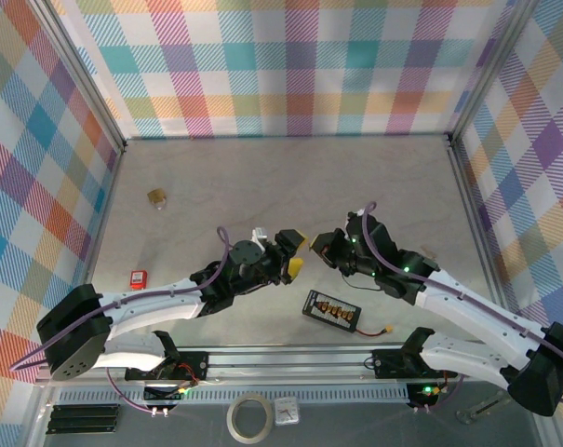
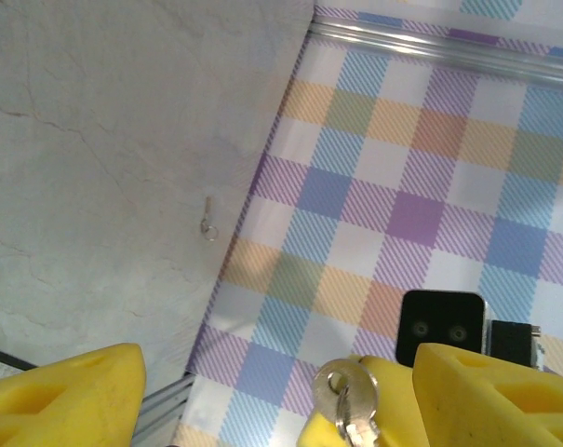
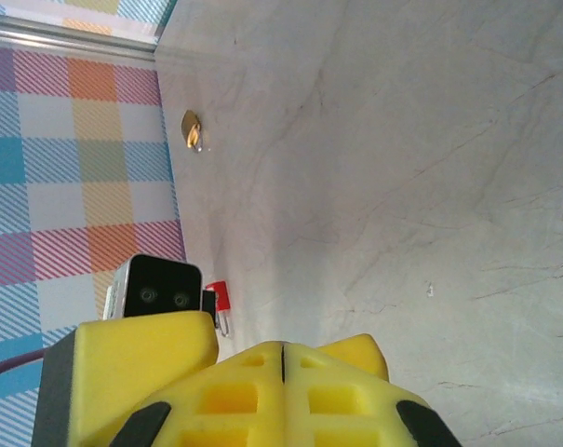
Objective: Unlock with the key
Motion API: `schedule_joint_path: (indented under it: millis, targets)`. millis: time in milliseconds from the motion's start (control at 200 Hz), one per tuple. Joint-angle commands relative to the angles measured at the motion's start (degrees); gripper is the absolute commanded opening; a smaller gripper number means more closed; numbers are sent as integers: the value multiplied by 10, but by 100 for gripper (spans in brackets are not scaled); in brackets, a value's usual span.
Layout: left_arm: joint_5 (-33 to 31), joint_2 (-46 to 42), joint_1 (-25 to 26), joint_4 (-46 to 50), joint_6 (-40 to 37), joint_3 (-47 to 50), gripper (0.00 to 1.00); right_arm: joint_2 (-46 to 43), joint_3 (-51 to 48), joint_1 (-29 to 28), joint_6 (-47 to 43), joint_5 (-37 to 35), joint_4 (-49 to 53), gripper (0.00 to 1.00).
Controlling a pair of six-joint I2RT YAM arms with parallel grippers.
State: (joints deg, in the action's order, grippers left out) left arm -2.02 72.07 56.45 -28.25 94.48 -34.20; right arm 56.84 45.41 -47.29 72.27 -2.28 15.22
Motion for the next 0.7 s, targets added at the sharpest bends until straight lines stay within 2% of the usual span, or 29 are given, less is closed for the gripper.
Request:
schedule_joint_path:
  millis: [0, 135, 175, 265, 350, 445, 485, 540, 595, 665, 695]
  targets:
    - [9, 19, -4, -75, 39, 12, 76, 7, -3, -5, -28, 26, -10, 0]
    - [22, 43, -2, -100, 38, 0, 74, 22, 35, -20, -90, -9, 43, 0]
    - [20, 44, -1, -108, 38, 4, 74, 36, 72, -40, -127, -70, 109, 0]
    - [18, 36, -1, -106, 31, 7, 72, 56, 105, -71, -173, -161, 165, 0]
    - [19, 28, 1, -90, 20, 3, 69, 65, 101, -81, -195, -194, 152, 0]
    - [21, 29, 3, -89, 14, 6, 58, 73, 97, -82, -224, -217, 122, 0]
    - [21, 28, 3, -94, 14, 16, 55, 85, 114, -81, -261, -258, 142, 0]
    - [13, 17, 3, -93, 9, 35, 54, 120, 149, -81, -295, -351, 211, 0]
    - [-3, -14, 2, -44, -10, 51, 57, 158, 192, -79, -310, -415, 286, 0]
    - [-27, -70, -2, 82, -73, 48, 63, 164, 203, -79, -394, -417, 256, 0]
    - [-45, -95, -2, 143, -98, 41, 64, 178, 227, -78, -401, -448, 277, 0]
